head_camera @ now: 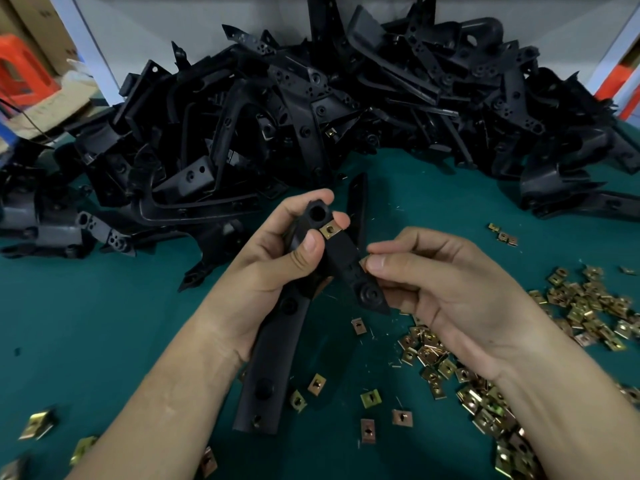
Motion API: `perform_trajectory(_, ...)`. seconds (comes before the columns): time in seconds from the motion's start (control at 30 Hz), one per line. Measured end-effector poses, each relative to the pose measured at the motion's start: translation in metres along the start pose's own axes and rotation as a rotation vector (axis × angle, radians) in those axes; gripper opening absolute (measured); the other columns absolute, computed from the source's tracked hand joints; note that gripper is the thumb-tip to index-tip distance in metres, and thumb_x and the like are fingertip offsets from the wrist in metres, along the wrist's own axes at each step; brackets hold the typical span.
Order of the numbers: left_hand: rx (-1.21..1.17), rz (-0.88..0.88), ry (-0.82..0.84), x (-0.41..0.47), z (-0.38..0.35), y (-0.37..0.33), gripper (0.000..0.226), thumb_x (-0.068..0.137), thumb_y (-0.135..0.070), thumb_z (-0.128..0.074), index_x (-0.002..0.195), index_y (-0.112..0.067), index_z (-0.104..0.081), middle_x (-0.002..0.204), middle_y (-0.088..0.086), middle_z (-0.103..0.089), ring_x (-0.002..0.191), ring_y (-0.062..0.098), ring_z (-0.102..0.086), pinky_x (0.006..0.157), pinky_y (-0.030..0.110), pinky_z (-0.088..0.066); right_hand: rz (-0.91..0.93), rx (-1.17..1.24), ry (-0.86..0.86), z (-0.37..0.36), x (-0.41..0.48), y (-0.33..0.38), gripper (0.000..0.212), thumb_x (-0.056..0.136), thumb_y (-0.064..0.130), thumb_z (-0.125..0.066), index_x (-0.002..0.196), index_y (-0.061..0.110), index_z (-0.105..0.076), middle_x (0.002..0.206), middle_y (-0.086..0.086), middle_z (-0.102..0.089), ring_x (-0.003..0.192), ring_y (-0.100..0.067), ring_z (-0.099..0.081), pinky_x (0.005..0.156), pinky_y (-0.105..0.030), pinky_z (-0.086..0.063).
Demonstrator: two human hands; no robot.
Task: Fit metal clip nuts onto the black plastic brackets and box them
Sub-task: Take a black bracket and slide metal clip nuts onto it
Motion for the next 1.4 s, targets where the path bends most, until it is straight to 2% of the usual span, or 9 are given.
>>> perform_trajectory(0.13, 0.090, -0.045, -0.054, 0.001, 0.002, -0.002, 0.033, 0.084, -0.027, -0.069, 0.116, -0.035, -0.072, 0.116, -0.006, -0.073, 0.104, 0.013, -0.070, 0.088, 0.024, -0.054, -0.008, 0.018, -0.041, 0.001, 0.001, -0.003, 0.012, 0.064, 0.014, -0.078, 0.076, 0.013, -0.080, 0.089, -0.014, -0.077, 0.078, -0.020, -0.074, 0.069, -0.024, -0.058)
perform_trajectory(0.33, 0.139, -0.110, -0.096, 0.002, 0.000, -0.003, 0.036, 0.083, -0.026, -0.068, 0.120, -0.028, -0.066, 0.114, -0.004, -0.075, 0.111, 0.009, -0.068, 0.092, 0.018, -0.051, -0.033, 0.091, -0.108, -0.004, 0.002, -0.010, 0.024, 0.063, 0.017, -0.077, 0.084, 0.005, -0.080, 0.097, -0.020, -0.076, 0.084, -0.024, -0.073, 0.071, -0.025, -0.059)
perform_trajectory(0.5, 0.153, -0.145, -0.148, 0.000, -0.002, -0.004, 0.034, 0.090, -0.017, -0.064, 0.123, -0.023, -0.062, 0.115, -0.003, -0.075, 0.120, 0.008, -0.065, 0.092, 0.016, -0.051, -0.011, 0.116, -0.173, -0.007, 0.003, -0.014, 0.021, 0.067, 0.016, -0.076, 0.084, 0.004, -0.079, 0.098, -0.018, -0.076, 0.086, -0.025, -0.074, 0.070, -0.024, -0.059)
perform_trajectory(0.63, 0.170, -0.189, -0.223, -0.004, -0.008, -0.003, 0.033, 0.089, -0.018, -0.065, 0.121, -0.025, -0.065, 0.116, -0.002, -0.075, 0.110, 0.007, -0.069, 0.087, 0.015, -0.052, 0.019, 0.132, -0.212, -0.007, 0.004, -0.017, 0.013, 0.079, 0.009, -0.074, 0.089, 0.002, -0.078, 0.097, -0.020, -0.076, 0.088, -0.026, -0.074, 0.069, -0.022, -0.058)
perform_trajectory(0.77, 0.176, -0.211, -0.272, -0.004, -0.011, -0.001, 0.032, 0.087, -0.021, -0.066, 0.119, -0.028, -0.066, 0.117, -0.001, -0.075, 0.111, 0.012, -0.069, 0.090, 0.018, -0.052, 0.062, 0.026, -0.206, -0.006, 0.002, -0.017, 0.035, 0.061, 0.014, -0.085, 0.094, 0.008, -0.078, 0.097, -0.010, -0.077, 0.089, -0.020, -0.074, 0.079, -0.025, -0.060)
perform_trajectory(0.83, 0.187, -0.220, -0.286, -0.004, -0.012, -0.001, 0.033, 0.087, -0.021, -0.066, 0.120, -0.025, -0.065, 0.116, -0.001, -0.075, 0.111, 0.011, -0.069, 0.089, 0.017, -0.051, 0.092, -0.097, -0.242, -0.005, 0.002, -0.018, 0.040, 0.061, 0.008, -0.088, 0.099, 0.012, -0.077, 0.096, -0.005, -0.078, 0.090, -0.017, -0.074, 0.085, -0.024, -0.058)
perform_trajectory(1.03, 0.177, -0.214, -0.283, -0.004, -0.013, 0.000, 0.036, 0.084, -0.028, -0.070, 0.120, -0.025, -0.066, 0.116, -0.001, -0.074, 0.109, 0.011, -0.069, 0.090, 0.019, -0.052, 0.111, -0.105, -0.306, -0.001, 0.003, -0.023, 0.043, 0.061, 0.014, -0.088, 0.102, 0.015, -0.075, 0.097, -0.003, -0.078, 0.092, -0.017, -0.074, 0.086, -0.029, -0.058)
perform_trajectory(1.2, 0.162, -0.200, -0.267, -0.003, -0.013, -0.001, 0.033, 0.087, -0.022, -0.067, 0.120, -0.026, -0.066, 0.118, -0.002, -0.075, 0.111, 0.009, -0.069, 0.087, 0.017, -0.052, 0.135, -0.091, -0.298, 0.000, 0.005, -0.025, 0.040, 0.061, 0.014, -0.089, 0.098, 0.016, -0.075, 0.098, -0.003, -0.078, 0.093, -0.017, -0.074, 0.086, -0.029, -0.058)
perform_trajectory(1.4, 0.179, -0.197, -0.265, -0.004, -0.013, 0.000, 0.034, 0.087, -0.022, -0.066, 0.121, -0.025, -0.065, 0.119, -0.002, -0.074, 0.112, 0.010, -0.069, 0.088, 0.018, -0.052, 0.107, -0.077, -0.276, -0.001, 0.006, -0.029, 0.034, 0.062, 0.016, -0.088, 0.094, 0.013, -0.077, 0.097, -0.008, -0.077, 0.094, -0.025, -0.073, 0.097, -0.043, -0.056)
Point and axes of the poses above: each hand's wrist, its own x-axis towards the middle knuckle, its own z-axis out of the back of the hand, y = z × x, the point moved 4 cm from there along x, towards the middle knuckle
